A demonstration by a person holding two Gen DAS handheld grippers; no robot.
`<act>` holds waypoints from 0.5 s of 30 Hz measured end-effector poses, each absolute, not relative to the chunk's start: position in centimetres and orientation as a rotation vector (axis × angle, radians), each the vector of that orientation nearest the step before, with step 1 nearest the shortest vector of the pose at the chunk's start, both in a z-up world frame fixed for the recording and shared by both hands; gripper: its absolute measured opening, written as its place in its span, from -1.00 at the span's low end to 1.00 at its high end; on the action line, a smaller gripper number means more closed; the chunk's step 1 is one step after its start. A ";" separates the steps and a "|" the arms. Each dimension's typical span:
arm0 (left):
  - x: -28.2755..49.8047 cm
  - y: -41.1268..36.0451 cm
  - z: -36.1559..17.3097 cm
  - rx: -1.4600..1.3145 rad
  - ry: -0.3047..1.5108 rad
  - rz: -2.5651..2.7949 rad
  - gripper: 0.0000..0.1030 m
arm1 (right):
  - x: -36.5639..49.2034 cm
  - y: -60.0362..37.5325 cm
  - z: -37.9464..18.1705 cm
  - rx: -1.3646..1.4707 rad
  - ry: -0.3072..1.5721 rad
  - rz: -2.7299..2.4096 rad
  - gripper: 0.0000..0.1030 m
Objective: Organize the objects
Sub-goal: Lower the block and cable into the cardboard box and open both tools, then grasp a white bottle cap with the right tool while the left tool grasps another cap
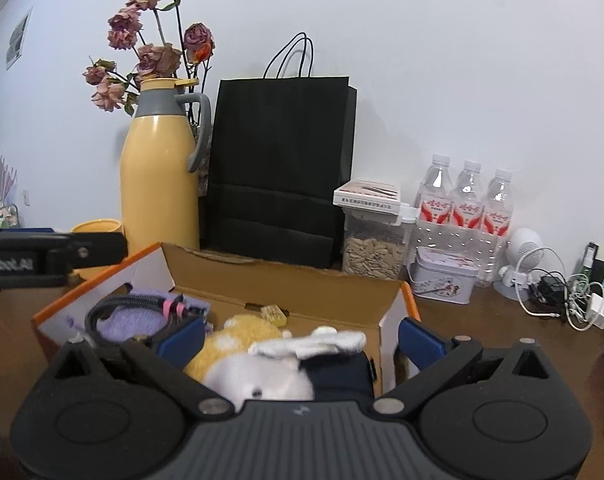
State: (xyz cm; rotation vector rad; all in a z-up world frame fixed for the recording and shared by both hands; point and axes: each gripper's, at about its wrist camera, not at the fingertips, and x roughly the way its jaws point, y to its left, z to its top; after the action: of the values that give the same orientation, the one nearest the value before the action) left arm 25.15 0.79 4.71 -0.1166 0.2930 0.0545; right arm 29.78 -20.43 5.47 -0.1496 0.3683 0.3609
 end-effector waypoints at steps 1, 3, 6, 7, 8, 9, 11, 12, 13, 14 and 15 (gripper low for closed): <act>24.6 0.8 4.4 -0.116 0.299 0.052 1.00 | 29.3 -20.6 5.3 -0.156 0.370 0.365 1.00; 23.5 0.9 4.0 -0.114 0.306 0.050 1.00 | 28.2 -21.2 4.8 -0.153 0.374 0.374 1.00; 21.8 1.2 3.2 -0.123 0.311 0.046 1.00 | 26.9 -21.9 4.1 -0.145 0.389 0.379 1.00; 21.3 1.2 2.9 -0.124 0.320 0.043 1.00 | 26.2 -22.1 3.9 -0.145 0.393 0.381 1.00; 20.9 1.2 2.5 -0.123 0.333 0.043 1.00 | 25.8 -22.2 3.7 -0.145 0.396 0.384 1.00; 20.5 1.2 2.1 -0.119 0.348 0.042 1.00 | 25.2 -22.4 3.4 -0.147 0.401 0.388 1.00; 19.8 1.2 1.2 -0.104 0.384 0.036 1.00 | 24.1 -22.6 2.7 -0.149 0.415 0.395 1.00; 19.4 1.2 0.8 -0.099 0.398 0.034 1.00 | 23.6 -22.6 2.4 -0.152 0.423 0.398 1.00; 19.1 1.2 0.4 -0.097 0.416 0.029 1.00 | 23.1 -22.6 2.1 -0.158 0.435 0.401 1.00; 18.8 1.3 0.1 -0.097 0.430 0.028 1.00 | 22.5 -22.7 1.7 -0.163 0.445 0.404 1.00; 18.5 1.5 -0.2 -0.101 0.439 0.030 1.00 | 22.0 -22.7 1.4 -0.166 0.451 0.408 1.00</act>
State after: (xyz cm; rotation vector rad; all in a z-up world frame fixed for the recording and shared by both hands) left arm 18.48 1.49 -0.17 -0.1006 0.4392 0.0297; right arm 22.04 -22.70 1.44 -0.1659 0.4509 0.4079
